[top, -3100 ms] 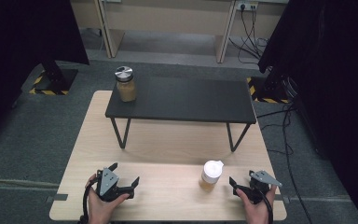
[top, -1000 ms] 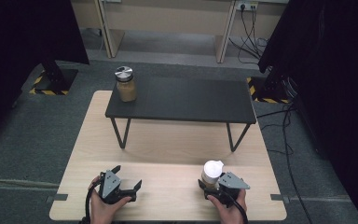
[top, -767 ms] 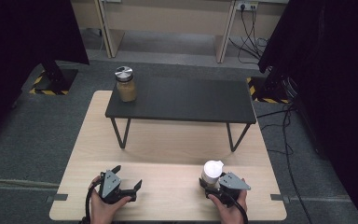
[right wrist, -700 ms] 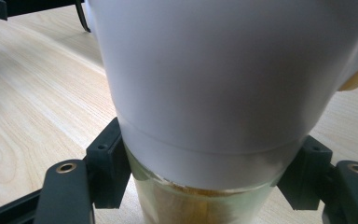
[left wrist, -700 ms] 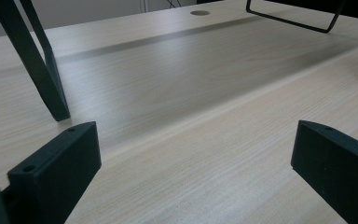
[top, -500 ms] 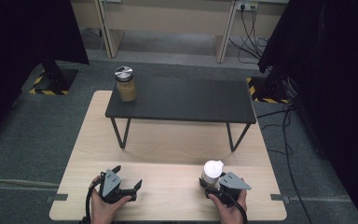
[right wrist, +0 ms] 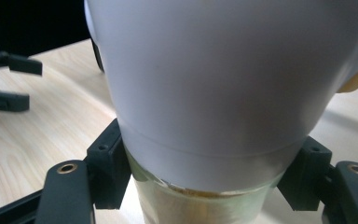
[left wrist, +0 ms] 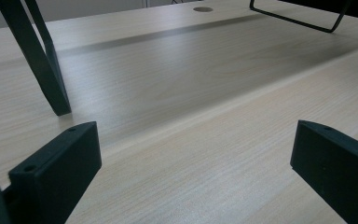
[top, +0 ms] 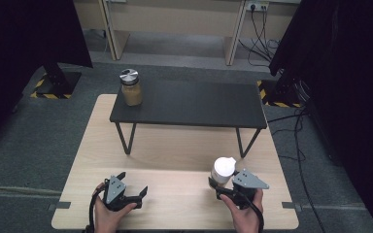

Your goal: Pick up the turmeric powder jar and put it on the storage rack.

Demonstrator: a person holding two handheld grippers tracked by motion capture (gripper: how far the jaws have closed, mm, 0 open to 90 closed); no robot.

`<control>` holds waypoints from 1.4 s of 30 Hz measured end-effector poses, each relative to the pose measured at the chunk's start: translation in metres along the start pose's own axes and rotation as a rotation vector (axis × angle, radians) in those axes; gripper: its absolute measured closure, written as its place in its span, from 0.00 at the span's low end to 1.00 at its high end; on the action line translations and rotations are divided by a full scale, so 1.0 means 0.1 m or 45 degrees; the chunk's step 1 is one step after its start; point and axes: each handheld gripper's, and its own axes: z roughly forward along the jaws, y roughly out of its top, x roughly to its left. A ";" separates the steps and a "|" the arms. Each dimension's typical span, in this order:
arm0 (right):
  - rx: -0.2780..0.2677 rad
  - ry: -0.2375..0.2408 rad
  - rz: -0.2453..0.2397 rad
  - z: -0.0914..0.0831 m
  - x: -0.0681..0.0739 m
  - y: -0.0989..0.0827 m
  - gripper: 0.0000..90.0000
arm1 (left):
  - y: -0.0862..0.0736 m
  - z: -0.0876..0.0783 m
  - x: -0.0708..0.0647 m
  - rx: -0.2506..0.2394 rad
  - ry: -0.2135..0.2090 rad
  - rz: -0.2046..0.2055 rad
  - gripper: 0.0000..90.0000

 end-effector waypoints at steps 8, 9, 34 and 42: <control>0.003 -0.012 -0.042 -0.08 -0.07 0.40 0.35 | 0.00 0.00 -0.01 -0.001 0.002 0.002 0.01; 0.003 -0.011 -0.047 -0.08 -0.08 0.45 0.35 | 0.00 0.00 -0.01 -0.001 0.002 0.002 0.01; -0.076 -0.088 -0.081 0.08 -0.56 1.69 0.34 | -0.01 0.00 -0.01 -0.006 0.006 0.007 0.01; -0.084 -0.099 -0.041 0.28 -0.72 1.87 0.34 | 0.00 0.00 -0.02 -0.004 0.002 0.013 0.01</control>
